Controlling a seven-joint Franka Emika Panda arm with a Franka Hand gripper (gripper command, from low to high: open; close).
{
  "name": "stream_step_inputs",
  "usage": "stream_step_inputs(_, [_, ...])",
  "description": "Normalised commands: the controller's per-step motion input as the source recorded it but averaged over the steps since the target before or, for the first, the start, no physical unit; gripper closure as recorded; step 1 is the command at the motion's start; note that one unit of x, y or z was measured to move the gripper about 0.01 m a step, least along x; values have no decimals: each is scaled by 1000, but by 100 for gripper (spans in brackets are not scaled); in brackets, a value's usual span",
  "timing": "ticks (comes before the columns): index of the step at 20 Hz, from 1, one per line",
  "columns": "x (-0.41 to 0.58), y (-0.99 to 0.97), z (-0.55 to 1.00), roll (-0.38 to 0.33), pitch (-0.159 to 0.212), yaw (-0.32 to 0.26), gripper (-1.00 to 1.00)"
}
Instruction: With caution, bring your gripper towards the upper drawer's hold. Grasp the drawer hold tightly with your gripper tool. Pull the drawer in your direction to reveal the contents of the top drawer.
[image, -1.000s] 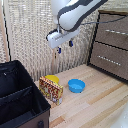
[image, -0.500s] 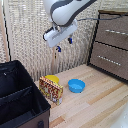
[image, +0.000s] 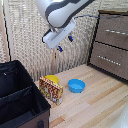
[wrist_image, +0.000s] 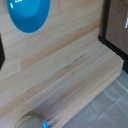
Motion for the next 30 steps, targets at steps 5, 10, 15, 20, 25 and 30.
stream_step_inputs(5, [0,-93,4,-375,4,96,-100])
stream_step_inputs(10, [-31,-33,43,-362,2,139,-100])
stream_step_inputs(15, [-19,-27,33,-354,0,157,-100])
stream_step_inputs(20, [-9,-201,56,-292,-37,143,-100])
stream_step_inputs(25, [-17,-521,149,-149,-121,122,-100])
stream_step_inputs(30, [0,-579,178,-109,-116,134,-100])
